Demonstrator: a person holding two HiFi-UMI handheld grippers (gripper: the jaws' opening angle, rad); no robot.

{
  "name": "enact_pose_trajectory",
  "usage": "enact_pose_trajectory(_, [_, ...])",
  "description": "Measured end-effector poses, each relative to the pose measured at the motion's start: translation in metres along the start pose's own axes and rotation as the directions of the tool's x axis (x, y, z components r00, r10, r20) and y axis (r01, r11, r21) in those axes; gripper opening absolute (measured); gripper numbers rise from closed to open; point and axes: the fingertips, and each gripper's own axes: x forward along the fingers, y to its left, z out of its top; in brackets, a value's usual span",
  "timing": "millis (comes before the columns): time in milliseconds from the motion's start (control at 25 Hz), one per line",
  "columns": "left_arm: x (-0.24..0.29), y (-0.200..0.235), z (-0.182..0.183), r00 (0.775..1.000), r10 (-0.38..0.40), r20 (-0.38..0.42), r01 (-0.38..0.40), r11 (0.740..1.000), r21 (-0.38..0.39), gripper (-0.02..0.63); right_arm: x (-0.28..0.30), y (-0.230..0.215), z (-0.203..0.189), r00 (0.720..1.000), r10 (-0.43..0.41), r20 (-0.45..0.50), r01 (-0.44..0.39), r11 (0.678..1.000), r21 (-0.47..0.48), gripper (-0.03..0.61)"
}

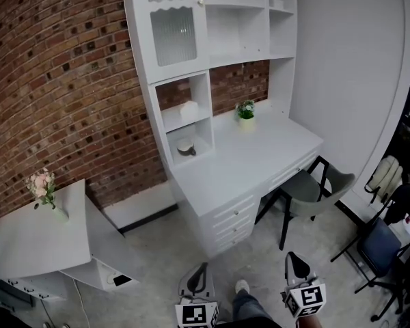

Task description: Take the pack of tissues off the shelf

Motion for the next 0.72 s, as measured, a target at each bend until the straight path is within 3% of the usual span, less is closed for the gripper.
enact_pose_trajectory(720, [0.106,0.035,0.009,0.999,0.019,-0.026,-0.019,1.000,-0.010,0.011,0.117,-0.038,0.004,1.000,0.019,-0.021,-0.019,1.000,-0.008,0.003])
